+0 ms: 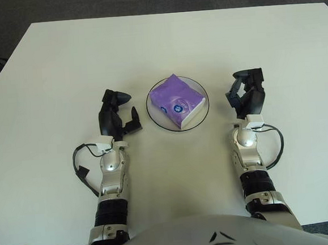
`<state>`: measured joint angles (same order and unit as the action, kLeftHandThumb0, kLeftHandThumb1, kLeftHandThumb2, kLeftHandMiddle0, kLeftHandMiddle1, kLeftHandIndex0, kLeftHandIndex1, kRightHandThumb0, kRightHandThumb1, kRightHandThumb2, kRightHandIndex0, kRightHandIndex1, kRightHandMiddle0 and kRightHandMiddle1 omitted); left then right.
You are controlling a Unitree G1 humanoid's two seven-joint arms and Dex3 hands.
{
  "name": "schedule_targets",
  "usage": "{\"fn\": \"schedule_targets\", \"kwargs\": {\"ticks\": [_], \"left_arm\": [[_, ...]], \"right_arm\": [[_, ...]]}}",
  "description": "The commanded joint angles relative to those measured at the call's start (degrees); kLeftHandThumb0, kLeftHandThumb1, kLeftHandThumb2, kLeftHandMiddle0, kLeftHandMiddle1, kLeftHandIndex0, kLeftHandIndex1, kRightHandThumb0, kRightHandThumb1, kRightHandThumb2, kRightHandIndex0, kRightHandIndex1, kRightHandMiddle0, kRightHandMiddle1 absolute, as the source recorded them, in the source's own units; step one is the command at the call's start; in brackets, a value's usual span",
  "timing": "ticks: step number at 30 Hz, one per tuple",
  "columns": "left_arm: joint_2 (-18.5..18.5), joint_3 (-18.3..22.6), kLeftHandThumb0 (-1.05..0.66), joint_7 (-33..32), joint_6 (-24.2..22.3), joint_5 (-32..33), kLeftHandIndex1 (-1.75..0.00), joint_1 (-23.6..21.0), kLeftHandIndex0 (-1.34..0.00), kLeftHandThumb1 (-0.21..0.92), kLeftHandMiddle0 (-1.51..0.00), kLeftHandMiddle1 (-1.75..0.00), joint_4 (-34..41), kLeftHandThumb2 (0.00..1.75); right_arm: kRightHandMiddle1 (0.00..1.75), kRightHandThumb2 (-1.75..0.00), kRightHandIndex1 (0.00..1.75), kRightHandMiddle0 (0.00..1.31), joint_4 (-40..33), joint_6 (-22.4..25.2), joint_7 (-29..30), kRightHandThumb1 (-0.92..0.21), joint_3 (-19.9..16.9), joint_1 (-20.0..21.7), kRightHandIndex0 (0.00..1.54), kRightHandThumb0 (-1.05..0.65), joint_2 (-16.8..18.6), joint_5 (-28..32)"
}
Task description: Put the tissue paper into the plate.
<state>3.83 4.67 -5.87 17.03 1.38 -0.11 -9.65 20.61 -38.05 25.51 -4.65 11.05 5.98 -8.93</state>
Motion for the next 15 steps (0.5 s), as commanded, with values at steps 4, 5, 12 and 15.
{"fn": "schedule_targets", "kwargs": {"ticks": [4, 5, 12, 15], "left_arm": [[0.46, -0.41, -0.01, 0.18, -2.48, -0.15, -1.75, 3.64, -0.47, 0.22, -0.67, -1.73, -3.97, 1.44], [0.46, -0.45, -0.01, 0.04, -2.58, -0.3, -1.75, 3.6, -0.47, 0.22, -0.67, -1.73, -3.99, 1.44], [0.5, -0.67, -0.01, -0.3, -2.7, -1.12, -1.75, 3.51, -0.47, 0.22, -0.7, -1.67, -4.03, 1.42], [0.51, -0.85, -0.01, -0.2, -2.44, -1.35, -1.75, 3.68, -0.47, 0.22, -0.72, -1.65, -3.93, 1.41]], "right_arm": [[1.75, -0.88, 1.49, 0.56, 8.58, -2.81, -0.02, -0.91, -0.22, -4.66, 0.67, -0.56, -0.05, -0.27], [1.75, -0.88, 1.49, 0.56, 8.78, -2.87, -0.14, -0.91, -0.19, -4.69, 0.67, -0.56, -0.08, -0.2], [1.75, -0.89, 1.48, 0.54, 9.8, -2.67, -0.39, -0.91, 0.09, -5.24, 0.67, -0.55, -0.07, -0.35], [1.75, -0.89, 1.48, 0.54, 9.7, -2.24, -0.23, -0.91, 0.35, -5.67, 0.66, -0.54, 0.13, -0.69]]}}
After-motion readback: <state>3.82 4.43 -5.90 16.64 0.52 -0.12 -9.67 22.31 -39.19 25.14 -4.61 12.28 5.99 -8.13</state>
